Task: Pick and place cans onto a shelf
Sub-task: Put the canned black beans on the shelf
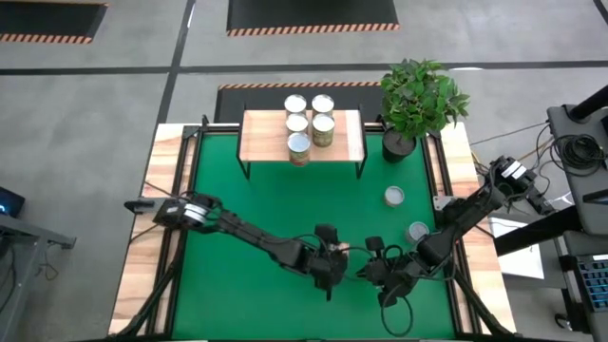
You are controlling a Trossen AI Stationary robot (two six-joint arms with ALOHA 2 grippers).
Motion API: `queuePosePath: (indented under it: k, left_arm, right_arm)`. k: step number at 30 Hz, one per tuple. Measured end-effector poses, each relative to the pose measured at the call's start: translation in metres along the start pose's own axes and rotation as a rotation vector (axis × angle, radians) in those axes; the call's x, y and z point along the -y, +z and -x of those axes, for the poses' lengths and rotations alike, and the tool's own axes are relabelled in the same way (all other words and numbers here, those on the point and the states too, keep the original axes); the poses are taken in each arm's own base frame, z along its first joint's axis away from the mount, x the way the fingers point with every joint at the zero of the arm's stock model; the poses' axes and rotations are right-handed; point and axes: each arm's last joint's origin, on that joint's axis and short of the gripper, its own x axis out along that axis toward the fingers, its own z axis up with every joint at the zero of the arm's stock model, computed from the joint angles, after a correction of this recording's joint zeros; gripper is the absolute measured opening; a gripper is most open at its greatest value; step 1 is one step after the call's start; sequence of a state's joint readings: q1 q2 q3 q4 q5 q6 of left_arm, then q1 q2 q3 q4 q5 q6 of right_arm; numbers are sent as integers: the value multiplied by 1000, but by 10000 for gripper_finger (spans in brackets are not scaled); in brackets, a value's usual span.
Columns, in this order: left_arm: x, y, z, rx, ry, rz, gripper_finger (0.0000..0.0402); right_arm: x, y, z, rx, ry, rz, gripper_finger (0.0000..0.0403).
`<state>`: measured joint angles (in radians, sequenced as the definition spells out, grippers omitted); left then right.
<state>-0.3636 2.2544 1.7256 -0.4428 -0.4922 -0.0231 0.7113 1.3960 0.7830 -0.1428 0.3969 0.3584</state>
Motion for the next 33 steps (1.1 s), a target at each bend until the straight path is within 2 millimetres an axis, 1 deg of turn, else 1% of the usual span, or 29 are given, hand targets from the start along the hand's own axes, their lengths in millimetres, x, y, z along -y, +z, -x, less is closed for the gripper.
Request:
queuePosePath:
  k: [6, 9, 14, 16, 19, 22, 24, 28, 33]
  left_arm:
    - [-4, -7, -17, -33, 12, -4, 319]
    - [-4, -12, -25, -51, 17, -11, 310]
    - [-6, -12, -23, -49, 131, -16, 277]
    - [-7, -9, -18, -37, 164, -5, 273]
    - [-8, -6, -8, 1, 221, 26, 275]
    - [-8, -13, 3, 9, 299, 15, 290]
    - [-11, -18, 13, 26, 326, 20, 292]
    - [-29, -29, 48, 108, 359, 82, 282]
    - [-57, -58, 96, 281, 420, 217, 286]
  right_arm:
    - [1, 0, 0, 7, -18, 2, 9]
    - [1, 0, 0, 6, -23, 3, 9]
    - [1, -1, 0, 6, -28, 10, 9]
    - [2, 0, 0, 15, -51, 17, 9]
    - [3, -1, 0, 21, -77, 31, 9]
    - [3, -1, 0, 29, -101, 41, 9]
    - [4, -1, 0, 31, -108, 49, 9]
    - [4, -1, 0, 39, -125, 67, 9]
    - [5, 2, 0, 71, -147, 78, 9]
